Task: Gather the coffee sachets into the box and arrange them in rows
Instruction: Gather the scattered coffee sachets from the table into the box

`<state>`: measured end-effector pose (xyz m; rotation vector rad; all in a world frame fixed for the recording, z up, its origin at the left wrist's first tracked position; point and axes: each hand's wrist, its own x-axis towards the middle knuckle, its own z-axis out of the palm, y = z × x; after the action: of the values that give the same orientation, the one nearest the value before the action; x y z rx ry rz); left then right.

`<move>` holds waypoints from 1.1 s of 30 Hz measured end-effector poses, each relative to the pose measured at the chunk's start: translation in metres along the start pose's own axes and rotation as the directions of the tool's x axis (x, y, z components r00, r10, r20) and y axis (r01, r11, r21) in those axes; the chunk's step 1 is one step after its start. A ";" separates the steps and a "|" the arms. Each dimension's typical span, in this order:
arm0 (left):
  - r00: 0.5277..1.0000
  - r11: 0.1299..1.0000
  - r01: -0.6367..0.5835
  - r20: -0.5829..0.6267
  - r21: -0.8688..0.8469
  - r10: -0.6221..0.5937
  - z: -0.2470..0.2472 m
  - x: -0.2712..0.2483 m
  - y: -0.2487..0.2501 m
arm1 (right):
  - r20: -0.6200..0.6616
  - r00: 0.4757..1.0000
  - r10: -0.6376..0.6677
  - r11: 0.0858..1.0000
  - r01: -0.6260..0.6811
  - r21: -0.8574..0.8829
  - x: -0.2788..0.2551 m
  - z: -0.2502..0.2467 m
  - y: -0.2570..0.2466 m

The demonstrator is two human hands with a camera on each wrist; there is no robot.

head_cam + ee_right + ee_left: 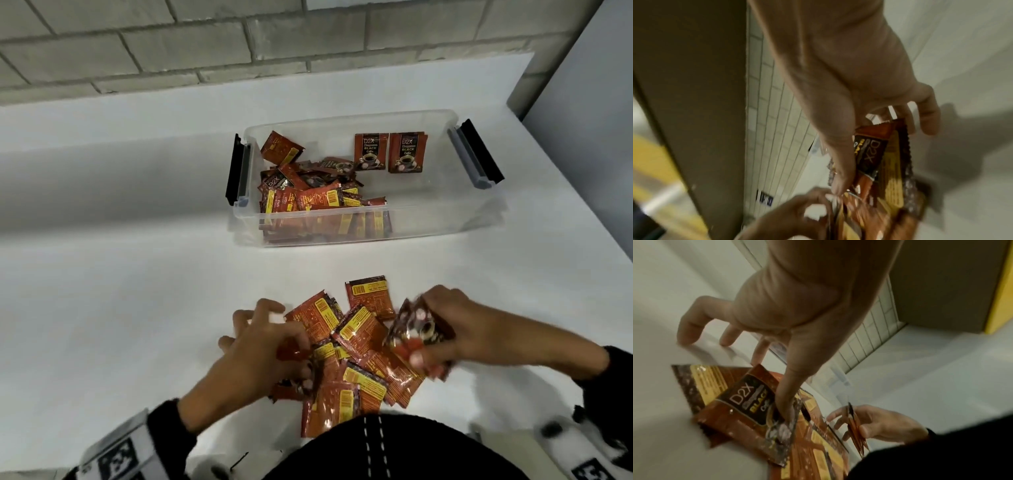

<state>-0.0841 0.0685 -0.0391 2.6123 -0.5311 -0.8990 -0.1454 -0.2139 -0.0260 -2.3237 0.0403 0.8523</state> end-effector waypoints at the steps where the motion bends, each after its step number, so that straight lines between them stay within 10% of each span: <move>1: 0.999 1.000 -0.008 -0.036 0.024 0.008 0.006 -0.001 0.003 | 0.005 1.000 -0.008 0.995 0.008 -0.098 0.000 0.009 0.001; 25: 0.993 0.895 -0.075 0.053 -0.440 0.109 -0.014 0.029 0.008 | -0.106 0.994 0.022 0.975 0.002 0.221 0.011 0.029 0.004; 33: 0.964 0.828 -0.247 -0.219 -0.504 0.154 -0.124 0.035 0.036 | -0.010 0.998 0.065 0.880 -0.052 0.472 0.009 -0.001 0.010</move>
<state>0.0121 0.0441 0.0510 2.0589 -0.4280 -0.6327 -0.1401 -0.2208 -0.0369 -1.8780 0.2991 0.7429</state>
